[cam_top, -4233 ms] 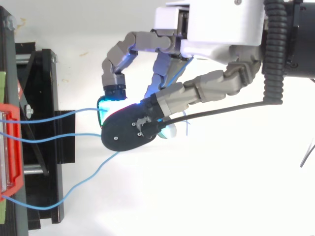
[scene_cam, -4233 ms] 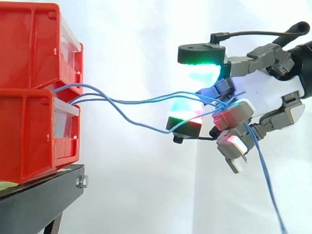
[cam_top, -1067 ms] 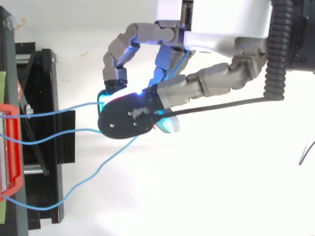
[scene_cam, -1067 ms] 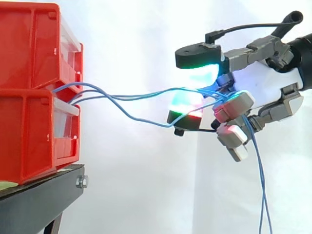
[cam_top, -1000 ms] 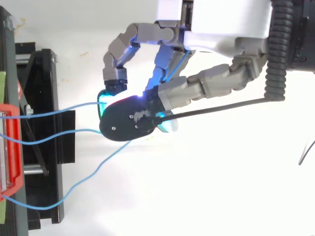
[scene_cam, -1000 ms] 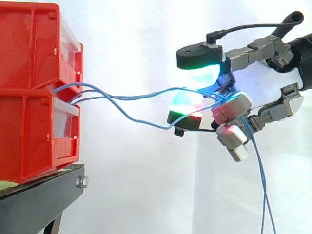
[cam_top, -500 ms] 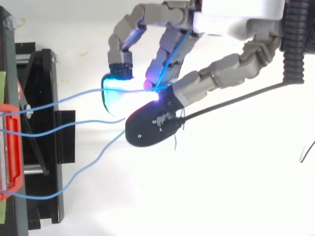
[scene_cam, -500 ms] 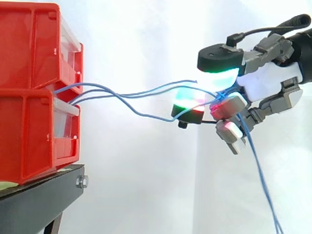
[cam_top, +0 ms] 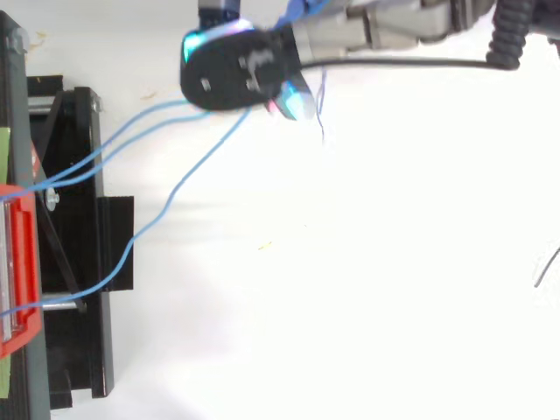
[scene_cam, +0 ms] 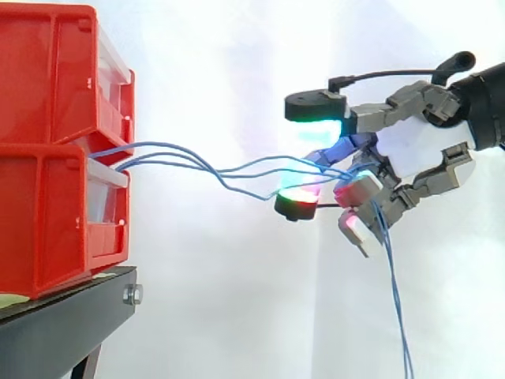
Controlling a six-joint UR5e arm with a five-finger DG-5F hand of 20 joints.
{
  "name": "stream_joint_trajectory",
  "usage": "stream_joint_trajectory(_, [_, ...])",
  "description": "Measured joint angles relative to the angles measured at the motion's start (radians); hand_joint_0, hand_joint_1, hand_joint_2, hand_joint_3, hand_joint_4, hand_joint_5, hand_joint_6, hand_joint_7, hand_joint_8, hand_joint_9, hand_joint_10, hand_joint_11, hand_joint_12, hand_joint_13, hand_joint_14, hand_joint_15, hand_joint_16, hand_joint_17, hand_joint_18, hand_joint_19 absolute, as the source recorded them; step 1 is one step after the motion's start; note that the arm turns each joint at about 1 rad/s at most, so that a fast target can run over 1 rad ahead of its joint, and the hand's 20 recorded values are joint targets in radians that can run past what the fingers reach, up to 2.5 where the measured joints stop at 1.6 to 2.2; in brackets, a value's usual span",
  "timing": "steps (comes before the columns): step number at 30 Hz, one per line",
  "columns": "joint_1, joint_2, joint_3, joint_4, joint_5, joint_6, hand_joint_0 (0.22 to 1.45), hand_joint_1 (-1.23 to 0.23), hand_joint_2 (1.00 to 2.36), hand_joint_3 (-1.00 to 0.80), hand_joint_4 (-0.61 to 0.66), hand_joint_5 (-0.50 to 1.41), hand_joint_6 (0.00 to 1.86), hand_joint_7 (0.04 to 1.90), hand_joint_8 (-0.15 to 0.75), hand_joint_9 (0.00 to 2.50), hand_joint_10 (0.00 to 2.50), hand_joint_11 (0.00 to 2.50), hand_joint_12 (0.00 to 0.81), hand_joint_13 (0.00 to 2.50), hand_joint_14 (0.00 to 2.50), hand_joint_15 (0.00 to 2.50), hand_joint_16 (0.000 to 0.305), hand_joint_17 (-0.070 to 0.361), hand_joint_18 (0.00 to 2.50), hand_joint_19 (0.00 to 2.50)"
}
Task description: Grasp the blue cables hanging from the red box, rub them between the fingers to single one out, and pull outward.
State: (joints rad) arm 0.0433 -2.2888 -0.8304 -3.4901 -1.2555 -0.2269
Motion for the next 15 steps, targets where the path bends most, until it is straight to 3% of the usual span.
stream_joint_trajectory(2, [0.0, 0.0, -0.002, 0.022, 0.014, -0.001, 0.57, -0.4, 1.0, -0.46, 0.06, -0.14, 0.88, 0.91, 0.271, 1.27, 0.02, 1.21, 0.382, 1.04, 0.03, 0.75, 0.055, 0.123, 0.81, 0.69])
stream_joint_trajectory(8, [0.001, 0.0, -0.006, 0.062, 0.029, -0.002, 0.58, -0.59, 1.01, -0.3, 0.06, -0.15, 0.89, 0.93, 0.267, 1.25, 0.02, 1.23, 0.379, 1.04, 0.03, 0.75, 0.054, 0.121, 0.83, 0.68])
stream_joint_trajectory(15, [0.007, 0.0, -0.009, 0.065, 0.033, 0.005, 0.57, -0.58, 1.01, -0.4, 0.07, -0.15, 0.89, 0.9, 0.27, 1.26, 0.02, 1.22, 0.378, 1.05, 0.03, 0.75, 0.054, 0.121, 0.84, 0.68])
